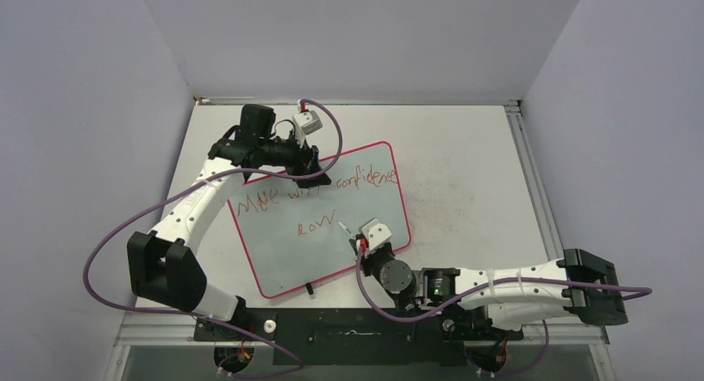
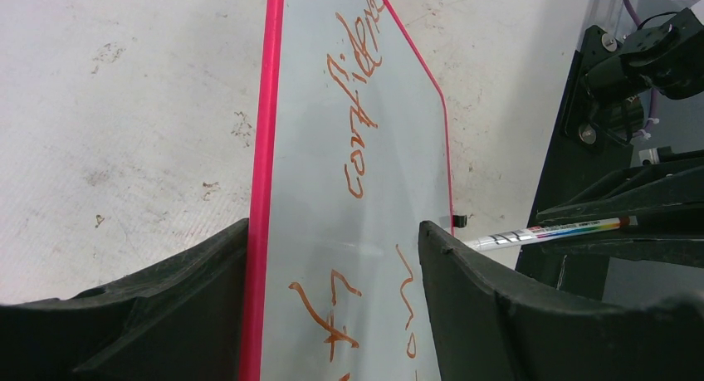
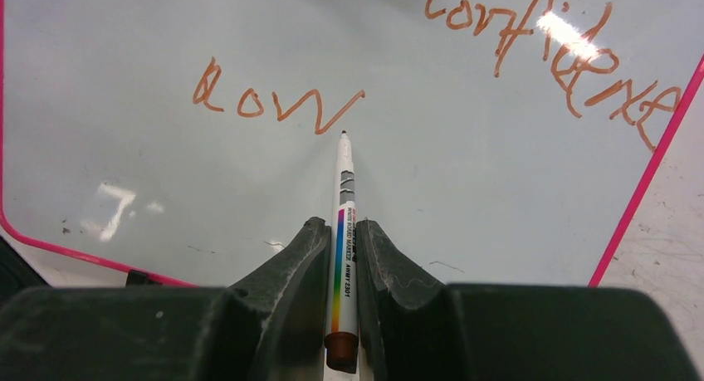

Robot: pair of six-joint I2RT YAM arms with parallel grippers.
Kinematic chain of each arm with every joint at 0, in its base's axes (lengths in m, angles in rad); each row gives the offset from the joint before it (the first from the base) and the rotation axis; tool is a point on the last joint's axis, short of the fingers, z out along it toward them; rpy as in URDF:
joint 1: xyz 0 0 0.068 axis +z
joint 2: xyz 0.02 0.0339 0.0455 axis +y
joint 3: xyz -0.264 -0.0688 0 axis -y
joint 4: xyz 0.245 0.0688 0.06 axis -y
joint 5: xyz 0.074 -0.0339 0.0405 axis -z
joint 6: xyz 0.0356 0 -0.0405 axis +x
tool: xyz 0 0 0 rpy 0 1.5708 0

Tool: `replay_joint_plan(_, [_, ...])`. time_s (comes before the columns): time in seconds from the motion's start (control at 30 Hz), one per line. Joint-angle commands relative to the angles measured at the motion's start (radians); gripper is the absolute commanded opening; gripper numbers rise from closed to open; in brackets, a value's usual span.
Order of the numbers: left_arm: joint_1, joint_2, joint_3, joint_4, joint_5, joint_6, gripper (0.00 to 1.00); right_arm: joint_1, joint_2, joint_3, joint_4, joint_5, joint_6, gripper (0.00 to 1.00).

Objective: Write a sentence on the whiteboard

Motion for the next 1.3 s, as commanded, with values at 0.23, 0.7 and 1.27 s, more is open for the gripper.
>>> replay_joint_plan(0.23, [0.003, -0.044, 0.005, 0.038, 0.023, -0.010, 0.66, 0.004, 0.097, 0.032, -0.043, 0.053, 0.039, 0.05])
replay_joint_plan(0.7, [0.003, -0.095, -0.042, 0.145, -0.084, -0.074, 0.76, 0.028, -0.120, 0.012, -0.001, 0.061, -0.060, 0.05])
replay_joint_plan(1.27, [0.015, -0.225, -0.149, 0.364, -0.291, -0.185, 0.86, 0.028, -0.218, 0.026, -0.092, 0.172, -0.080, 0.05])
